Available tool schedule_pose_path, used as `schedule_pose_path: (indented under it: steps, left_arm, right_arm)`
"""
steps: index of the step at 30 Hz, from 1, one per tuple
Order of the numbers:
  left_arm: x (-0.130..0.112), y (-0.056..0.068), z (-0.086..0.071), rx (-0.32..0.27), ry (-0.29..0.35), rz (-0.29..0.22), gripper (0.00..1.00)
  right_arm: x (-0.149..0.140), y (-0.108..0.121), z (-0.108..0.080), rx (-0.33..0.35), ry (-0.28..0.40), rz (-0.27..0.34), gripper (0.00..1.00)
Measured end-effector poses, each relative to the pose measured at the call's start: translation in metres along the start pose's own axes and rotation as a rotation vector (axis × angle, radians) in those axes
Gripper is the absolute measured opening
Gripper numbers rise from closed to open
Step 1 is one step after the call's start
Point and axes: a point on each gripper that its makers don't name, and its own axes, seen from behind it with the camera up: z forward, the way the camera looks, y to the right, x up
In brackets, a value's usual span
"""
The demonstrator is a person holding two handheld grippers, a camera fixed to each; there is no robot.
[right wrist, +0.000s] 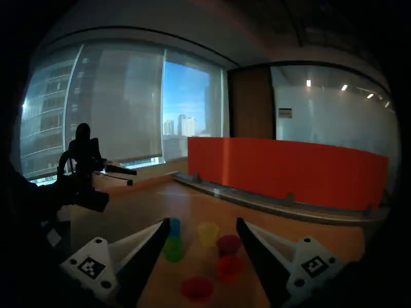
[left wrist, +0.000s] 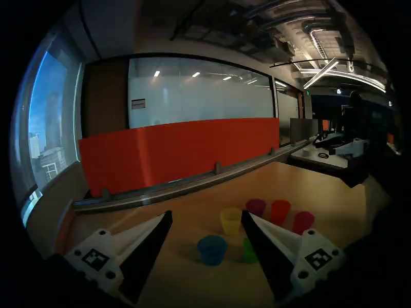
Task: Pour water
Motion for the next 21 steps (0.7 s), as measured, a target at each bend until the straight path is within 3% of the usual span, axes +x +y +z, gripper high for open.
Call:
schedule_pose_path:
  steps: [21]
  left_arm:
    - [-0.034,0.002,0.017,-0.019,-0.083,0.005,1.00]
  right_arm:
    - [-0.029,-0.002,0.016,0.050,-0.134,-0.054,1.00]
